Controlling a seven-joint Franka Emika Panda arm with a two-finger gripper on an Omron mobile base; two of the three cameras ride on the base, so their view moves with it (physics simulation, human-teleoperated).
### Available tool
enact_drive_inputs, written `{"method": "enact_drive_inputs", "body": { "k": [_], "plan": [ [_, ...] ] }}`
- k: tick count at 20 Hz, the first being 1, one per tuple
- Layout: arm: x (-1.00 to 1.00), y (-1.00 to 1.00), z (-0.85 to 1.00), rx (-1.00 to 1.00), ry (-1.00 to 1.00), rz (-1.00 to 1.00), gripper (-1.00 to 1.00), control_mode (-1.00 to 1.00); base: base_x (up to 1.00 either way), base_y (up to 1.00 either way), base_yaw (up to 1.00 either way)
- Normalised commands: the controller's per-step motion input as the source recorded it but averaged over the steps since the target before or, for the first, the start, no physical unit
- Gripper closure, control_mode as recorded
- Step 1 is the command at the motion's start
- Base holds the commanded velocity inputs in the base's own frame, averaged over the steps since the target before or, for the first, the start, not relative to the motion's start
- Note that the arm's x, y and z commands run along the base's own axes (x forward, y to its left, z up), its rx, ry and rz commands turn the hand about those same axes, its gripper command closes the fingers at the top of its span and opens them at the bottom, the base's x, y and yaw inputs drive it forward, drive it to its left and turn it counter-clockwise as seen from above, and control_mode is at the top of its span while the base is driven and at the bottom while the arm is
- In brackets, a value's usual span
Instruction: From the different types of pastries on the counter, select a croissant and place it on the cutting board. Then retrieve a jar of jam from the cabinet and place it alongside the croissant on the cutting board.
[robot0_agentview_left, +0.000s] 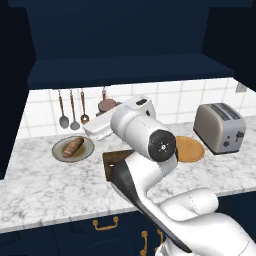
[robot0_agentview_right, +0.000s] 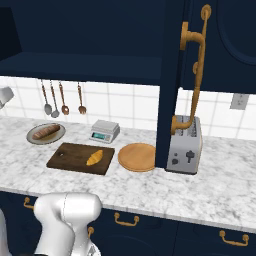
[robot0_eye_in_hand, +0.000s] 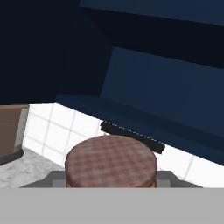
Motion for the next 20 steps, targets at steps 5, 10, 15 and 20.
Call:
{"method": "enact_drive_inputs", "body": {
  "k": [5, 10, 15, 20],
  "plan": [
    [-0.05, -0.65, -0.58, 0.00, 0.00, 0.08, 1.00, -1.00, 0.00, 0.00, 0.00],
    [-0.01, -0.70, -0.53, 0.02, -0.01, 0.11, 1.00, -1.00, 0.00, 0.00, 0.00],
    [0.01, -0.68, -0.46, 0.02, -0.01, 0.12, 1.00, -1.00, 0.00, 0.00, 0.00],
    [0.00, -0.34, -0.34, 0.01, -0.01, 0.09, 1.00, -1.00, 0.00, 0.00, 0.00]
  ]
}}
